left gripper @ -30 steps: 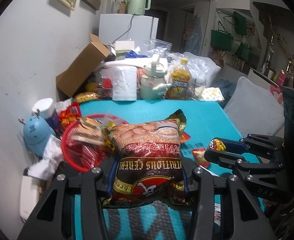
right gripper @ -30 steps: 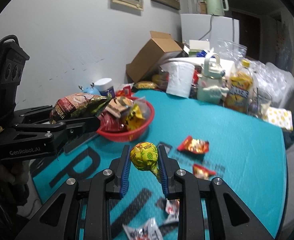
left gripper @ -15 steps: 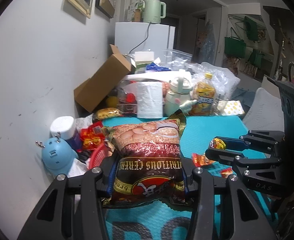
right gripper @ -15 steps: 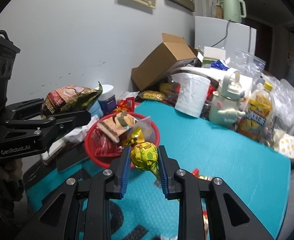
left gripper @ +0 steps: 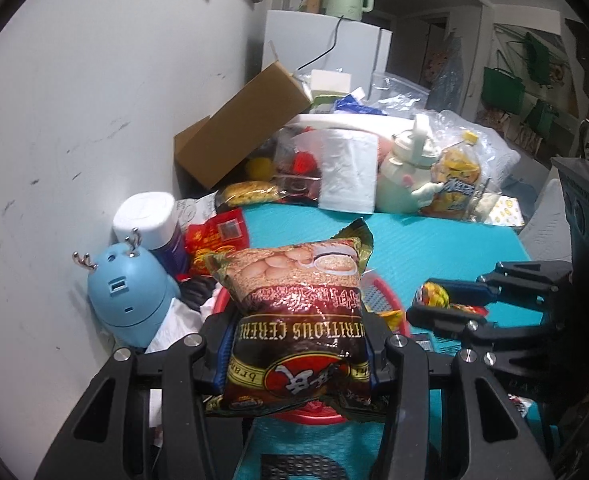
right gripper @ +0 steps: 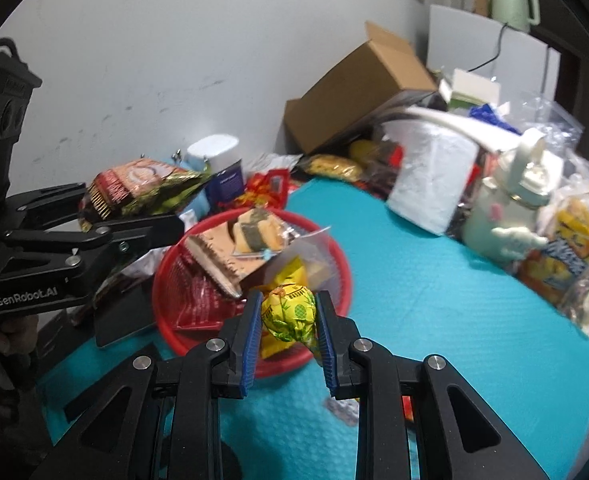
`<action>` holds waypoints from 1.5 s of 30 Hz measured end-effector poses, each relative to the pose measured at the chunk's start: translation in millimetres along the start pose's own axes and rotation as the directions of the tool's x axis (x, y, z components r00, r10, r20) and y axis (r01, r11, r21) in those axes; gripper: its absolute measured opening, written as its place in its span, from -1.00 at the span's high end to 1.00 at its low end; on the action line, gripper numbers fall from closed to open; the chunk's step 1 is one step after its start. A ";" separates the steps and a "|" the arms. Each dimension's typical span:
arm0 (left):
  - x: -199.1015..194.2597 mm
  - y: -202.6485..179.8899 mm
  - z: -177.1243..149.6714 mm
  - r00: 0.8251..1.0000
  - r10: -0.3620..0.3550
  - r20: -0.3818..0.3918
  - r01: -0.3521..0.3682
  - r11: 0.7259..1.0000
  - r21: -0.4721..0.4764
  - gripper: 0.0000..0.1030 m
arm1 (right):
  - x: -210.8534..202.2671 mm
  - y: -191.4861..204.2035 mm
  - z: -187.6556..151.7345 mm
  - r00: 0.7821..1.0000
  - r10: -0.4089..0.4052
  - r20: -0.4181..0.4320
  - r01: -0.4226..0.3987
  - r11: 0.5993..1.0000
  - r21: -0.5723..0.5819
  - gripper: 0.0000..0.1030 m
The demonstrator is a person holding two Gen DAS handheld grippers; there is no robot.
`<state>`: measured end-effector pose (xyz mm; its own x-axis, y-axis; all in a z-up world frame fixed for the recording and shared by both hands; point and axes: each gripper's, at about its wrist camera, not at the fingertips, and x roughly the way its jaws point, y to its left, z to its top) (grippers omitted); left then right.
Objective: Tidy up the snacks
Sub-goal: 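Open both grippers over the basket to drop the cereal bag and lollipop, then move both grippers back from the basket to the white peanut packets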
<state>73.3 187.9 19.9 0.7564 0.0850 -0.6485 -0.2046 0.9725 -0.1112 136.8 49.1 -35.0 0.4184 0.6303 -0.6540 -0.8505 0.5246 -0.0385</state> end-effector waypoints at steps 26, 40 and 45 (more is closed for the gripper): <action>33.1 -13.0 -3.5 0.994 -0.087 -0.061 0.089 0.996 0.031 0.08 | 24.1 -5.5 -4.0 0.997 -0.028 -0.066 0.029 1.000 0.008 0.26; 71.4 -39.3 -30.0 0.974 -0.121 -0.194 0.131 0.991 0.041 -0.01 | 15.2 -31.4 -16.4 0.995 -0.066 -0.075 0.071 0.995 0.076 0.26; 73.2 -42.9 -33.0 0.974 -0.120 -0.192 0.133 0.990 0.056 -0.28 | 14.9 -31.4 -18.3 0.995 -0.065 -0.077 0.071 0.994 0.080 0.26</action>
<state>116.9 145.2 -47.6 0.6421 -0.0756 -0.7628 -0.0674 0.9857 -0.1544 163.8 31.6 -57.3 0.4469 0.5486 -0.7066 -0.7903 0.6122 -0.0245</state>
